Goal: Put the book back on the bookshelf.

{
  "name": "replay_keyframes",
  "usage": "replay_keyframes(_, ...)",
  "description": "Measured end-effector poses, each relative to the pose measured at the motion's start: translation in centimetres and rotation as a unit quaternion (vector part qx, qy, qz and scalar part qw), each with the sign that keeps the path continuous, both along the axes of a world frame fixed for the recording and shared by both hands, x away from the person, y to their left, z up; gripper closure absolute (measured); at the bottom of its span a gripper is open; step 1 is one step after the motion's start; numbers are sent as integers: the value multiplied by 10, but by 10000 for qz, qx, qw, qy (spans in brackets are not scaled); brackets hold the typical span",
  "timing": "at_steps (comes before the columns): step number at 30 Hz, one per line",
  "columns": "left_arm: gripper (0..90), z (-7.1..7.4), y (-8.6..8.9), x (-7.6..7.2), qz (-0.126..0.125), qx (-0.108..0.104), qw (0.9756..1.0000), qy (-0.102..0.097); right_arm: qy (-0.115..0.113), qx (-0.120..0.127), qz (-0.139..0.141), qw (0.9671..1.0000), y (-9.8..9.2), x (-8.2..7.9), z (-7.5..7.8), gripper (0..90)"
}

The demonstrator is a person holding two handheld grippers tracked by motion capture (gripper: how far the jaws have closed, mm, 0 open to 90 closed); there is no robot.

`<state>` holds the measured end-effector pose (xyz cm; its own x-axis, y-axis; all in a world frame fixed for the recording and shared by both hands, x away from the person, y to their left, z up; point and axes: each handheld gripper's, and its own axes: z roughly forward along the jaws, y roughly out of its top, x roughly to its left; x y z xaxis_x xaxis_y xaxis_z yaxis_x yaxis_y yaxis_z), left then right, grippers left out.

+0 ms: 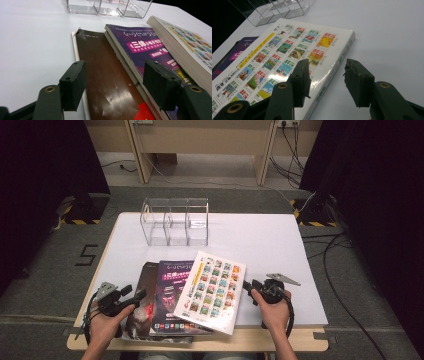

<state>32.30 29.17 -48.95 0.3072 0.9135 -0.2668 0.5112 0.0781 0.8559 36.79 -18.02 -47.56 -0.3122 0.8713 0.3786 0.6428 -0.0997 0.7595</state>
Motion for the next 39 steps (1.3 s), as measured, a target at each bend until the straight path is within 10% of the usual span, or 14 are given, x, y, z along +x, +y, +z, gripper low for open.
replay_keyframes(23,422,29,-45,28,-720,18,9969,302,721,101,198,9971,15,6,4,547)
replay_keyframes(39,437,33,-118,61,-1672,197,9812,946,1090,66,253,9937,21,9,-5,524)
